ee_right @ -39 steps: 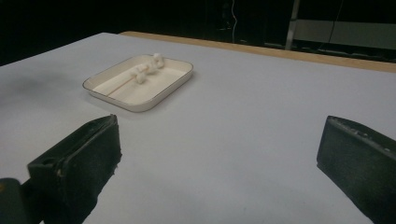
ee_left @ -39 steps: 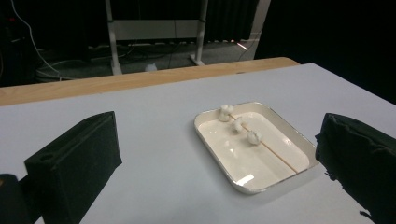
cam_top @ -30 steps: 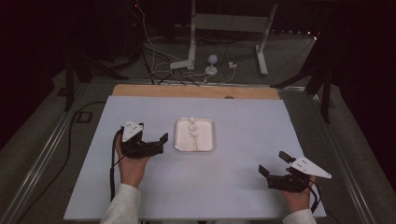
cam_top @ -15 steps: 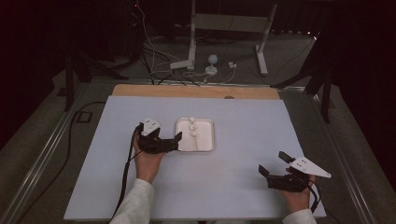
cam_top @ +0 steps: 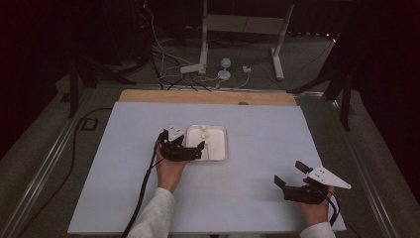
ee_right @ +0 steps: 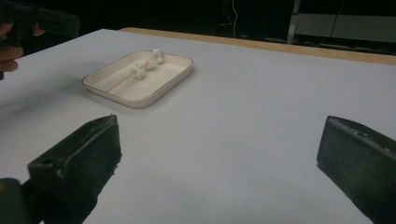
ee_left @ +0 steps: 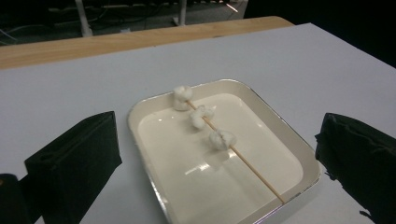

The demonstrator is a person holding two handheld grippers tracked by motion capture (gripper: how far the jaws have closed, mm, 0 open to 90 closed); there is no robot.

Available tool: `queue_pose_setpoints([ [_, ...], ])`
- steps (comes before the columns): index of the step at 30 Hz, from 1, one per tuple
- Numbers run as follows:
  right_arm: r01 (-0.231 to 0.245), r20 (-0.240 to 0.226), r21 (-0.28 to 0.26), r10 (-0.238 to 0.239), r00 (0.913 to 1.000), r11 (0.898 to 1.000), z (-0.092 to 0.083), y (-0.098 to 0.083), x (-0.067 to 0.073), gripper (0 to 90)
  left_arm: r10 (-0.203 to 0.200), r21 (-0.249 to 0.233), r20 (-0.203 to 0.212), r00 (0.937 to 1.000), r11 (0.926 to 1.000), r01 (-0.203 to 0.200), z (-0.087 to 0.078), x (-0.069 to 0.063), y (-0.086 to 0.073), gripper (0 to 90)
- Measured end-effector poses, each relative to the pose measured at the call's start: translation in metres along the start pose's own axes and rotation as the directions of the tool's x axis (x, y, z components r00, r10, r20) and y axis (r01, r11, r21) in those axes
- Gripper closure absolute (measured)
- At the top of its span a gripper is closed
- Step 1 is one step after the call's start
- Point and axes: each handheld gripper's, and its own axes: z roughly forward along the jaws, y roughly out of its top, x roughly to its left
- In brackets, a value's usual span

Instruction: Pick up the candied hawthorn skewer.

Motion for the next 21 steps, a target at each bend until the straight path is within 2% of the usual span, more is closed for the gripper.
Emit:
queue_pose_setpoints([
  [8, 0.000, -0.001, 0.002, 0.000, 1.0000, 1.000, 0.000, 0.000, 0.000, 0.0, -0.016, 0.049, 0.019, 0.9997, 0.9987, 0.015, 0.018, -0.008, -0.008, 1.4],
  [11, -0.001, -0.001, 0.001, 0.001, 1.0000, 1.000, 0.000, 0.000, 0.000, 0.0, -0.020, 0.079, 0.029, 0.9994, 0.9967, 0.018, 0.024, -0.012, -0.010, 5.3],
  [15, 0.002, -0.001, 0.002, -0.002, 1.0000, 1.000, 0.000, 0.000, 0.000, 0.0, -0.031, 0.128, 0.048, 0.9983, 0.9915, 0.025, 0.034, -0.018, -0.014, 6.9],
  [19, 0.002, -0.001, 0.002, -0.002, 1.0000, 1.000, 0.000, -0.001, 0.000, 0.0, -0.028, 0.185, 0.036, 0.9990, 0.9825, 0.021, 0.045, -0.025, -0.019, 9.0],
  [20, 0.000, 0.000, 0.001, 0.000, 1.0000, 1.000, 0.000, -0.001, -0.001, 0.0, -0.021, 0.196, 0.024, 0.9995, 0.9804, 0.016, 0.048, -0.027, -0.020, 13.4],
  [21, 0.000, 0.000, 0.001, 0.000, 1.0000, 1.000, 0.000, -0.001, -0.001, 0.0, -0.012, 0.206, 0.016, 0.9998, 0.9785, 0.008, 0.050, -0.028, -0.021, 13.4],
])
